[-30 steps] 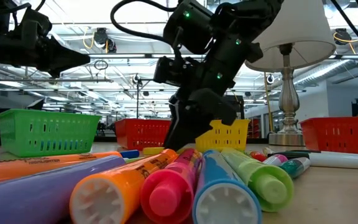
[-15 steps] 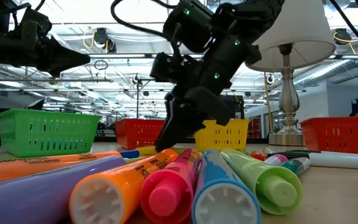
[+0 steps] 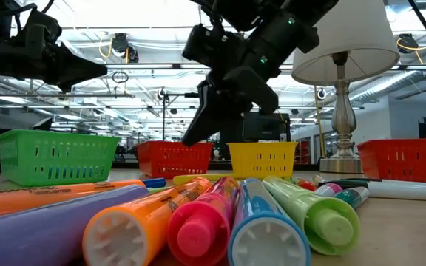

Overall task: Pick & Place Markers
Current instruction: Put the top yellow pen into the yellow bin

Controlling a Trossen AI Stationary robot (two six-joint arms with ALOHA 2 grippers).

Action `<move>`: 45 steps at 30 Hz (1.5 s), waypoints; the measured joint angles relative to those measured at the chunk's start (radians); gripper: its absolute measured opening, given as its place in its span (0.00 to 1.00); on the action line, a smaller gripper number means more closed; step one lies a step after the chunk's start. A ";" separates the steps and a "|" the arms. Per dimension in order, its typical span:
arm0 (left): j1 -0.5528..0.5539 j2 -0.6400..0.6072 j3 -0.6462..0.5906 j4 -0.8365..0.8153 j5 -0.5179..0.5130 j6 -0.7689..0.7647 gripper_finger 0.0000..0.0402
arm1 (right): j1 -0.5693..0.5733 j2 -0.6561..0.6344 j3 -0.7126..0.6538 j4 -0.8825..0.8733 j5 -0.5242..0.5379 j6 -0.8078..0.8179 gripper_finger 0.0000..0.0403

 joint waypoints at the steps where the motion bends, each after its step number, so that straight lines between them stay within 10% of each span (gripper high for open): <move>1: 0.000 0.000 0.000 0.000 0.000 0.000 0.08 | 0.000 -0.001 0.000 -0.003 -0.002 -0.014 0.00; 19: 0.000 0.000 0.000 0.000 0.000 0.010 0.08 | -0.041 0.031 0.070 -0.137 -0.141 -0.161 0.33; 45: 0.000 0.003 0.000 -0.010 0.000 0.008 0.08 | -0.079 0.145 0.076 -0.149 -0.329 -0.259 0.18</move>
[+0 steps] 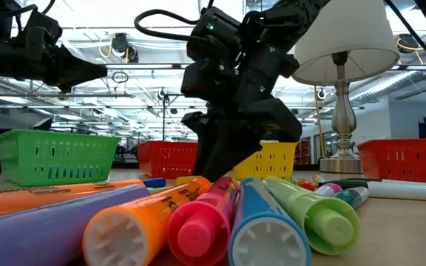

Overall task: Pick & Place Markers
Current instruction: Put the top yellow pen into the yellow bin

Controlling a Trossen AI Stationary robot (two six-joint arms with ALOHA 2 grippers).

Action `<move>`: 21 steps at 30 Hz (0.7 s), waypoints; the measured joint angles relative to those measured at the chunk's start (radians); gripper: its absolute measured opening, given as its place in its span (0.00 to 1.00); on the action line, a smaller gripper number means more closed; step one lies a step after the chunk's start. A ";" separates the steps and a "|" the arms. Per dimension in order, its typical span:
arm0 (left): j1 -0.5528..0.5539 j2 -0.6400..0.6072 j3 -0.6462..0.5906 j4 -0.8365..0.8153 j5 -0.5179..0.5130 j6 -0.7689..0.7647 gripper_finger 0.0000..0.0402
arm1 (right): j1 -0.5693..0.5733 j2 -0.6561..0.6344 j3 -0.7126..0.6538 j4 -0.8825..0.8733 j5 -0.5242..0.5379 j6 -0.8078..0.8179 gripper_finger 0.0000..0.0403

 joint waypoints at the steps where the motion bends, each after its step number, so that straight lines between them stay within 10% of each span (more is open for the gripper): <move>1: 0.000 0.000 0.000 0.000 0.000 0.000 0.08 | -0.001 0.005 0.000 -0.005 -0.003 0.000 0.17; 21: 0.000 0.000 0.000 0.004 0.000 -0.012 0.08 | 0.016 -0.002 -0.004 0.015 0.076 -0.040 0.08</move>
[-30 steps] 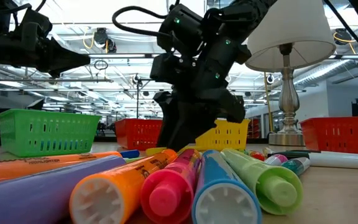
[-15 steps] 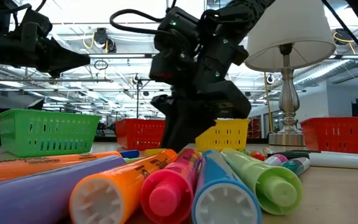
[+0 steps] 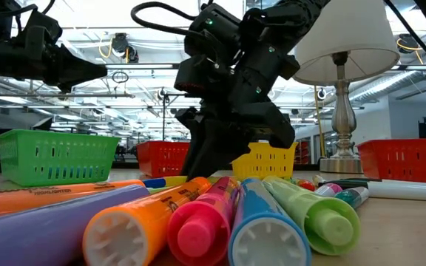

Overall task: Pick & Place Markers
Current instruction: Put the top yellow pen into the yellow bin

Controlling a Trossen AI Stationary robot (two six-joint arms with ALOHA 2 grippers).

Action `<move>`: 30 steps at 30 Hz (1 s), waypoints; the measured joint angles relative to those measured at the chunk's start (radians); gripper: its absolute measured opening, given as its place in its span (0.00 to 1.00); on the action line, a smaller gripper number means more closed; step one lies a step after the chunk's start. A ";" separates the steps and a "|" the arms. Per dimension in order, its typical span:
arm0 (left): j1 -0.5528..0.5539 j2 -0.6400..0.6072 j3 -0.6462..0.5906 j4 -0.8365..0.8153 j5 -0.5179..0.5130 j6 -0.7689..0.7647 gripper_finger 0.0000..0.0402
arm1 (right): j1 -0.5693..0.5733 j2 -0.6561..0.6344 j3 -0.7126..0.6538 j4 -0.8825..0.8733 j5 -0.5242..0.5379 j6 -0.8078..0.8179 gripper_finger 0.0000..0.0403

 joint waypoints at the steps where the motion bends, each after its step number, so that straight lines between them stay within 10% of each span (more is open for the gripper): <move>1: 0.000 0.000 0.000 0.000 0.000 -0.006 0.08 | 0.002 -0.006 0.000 0.007 0.000 0.007 0.08; 16: 0.000 0.000 0.000 0.004 0.043 -0.023 0.08 | 0.043 -0.094 -0.002 0.021 0.087 0.022 0.08; 30: 0.000 0.000 0.000 0.005 0.044 -0.023 0.08 | 0.049 -0.468 -0.001 -0.135 0.117 -0.115 0.08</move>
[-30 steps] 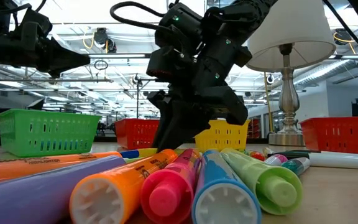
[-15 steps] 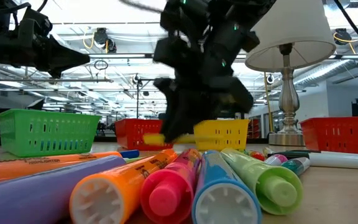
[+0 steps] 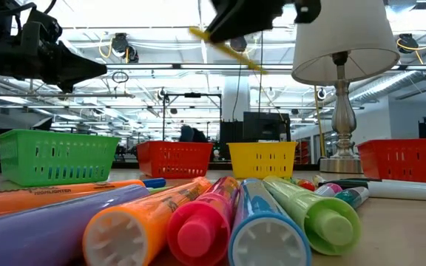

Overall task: Pick & Place Markers
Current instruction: Put the top yellow pen into the yellow bin

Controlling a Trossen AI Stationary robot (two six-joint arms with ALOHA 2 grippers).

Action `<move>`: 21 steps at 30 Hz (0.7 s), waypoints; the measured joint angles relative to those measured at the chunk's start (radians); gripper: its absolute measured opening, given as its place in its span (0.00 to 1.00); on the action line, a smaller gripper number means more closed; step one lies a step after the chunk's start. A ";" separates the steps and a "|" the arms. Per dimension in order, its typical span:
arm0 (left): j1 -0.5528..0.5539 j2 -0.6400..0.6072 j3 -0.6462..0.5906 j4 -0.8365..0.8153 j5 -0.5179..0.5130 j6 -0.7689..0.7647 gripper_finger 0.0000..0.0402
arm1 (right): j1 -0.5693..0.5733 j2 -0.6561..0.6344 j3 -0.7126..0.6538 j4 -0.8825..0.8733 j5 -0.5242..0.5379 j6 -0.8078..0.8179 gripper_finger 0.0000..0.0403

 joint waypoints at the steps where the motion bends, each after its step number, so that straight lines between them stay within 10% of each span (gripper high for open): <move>1: 0.000 0.000 0.000 0.000 0.000 0.000 0.08 | -0.013 -0.027 0.000 -0.023 -0.019 -0.043 0.08; 21: 0.000 0.000 0.000 -0.032 0.000 -0.010 0.08 | -0.373 -0.008 -0.083 -0.264 -0.144 -0.349 0.08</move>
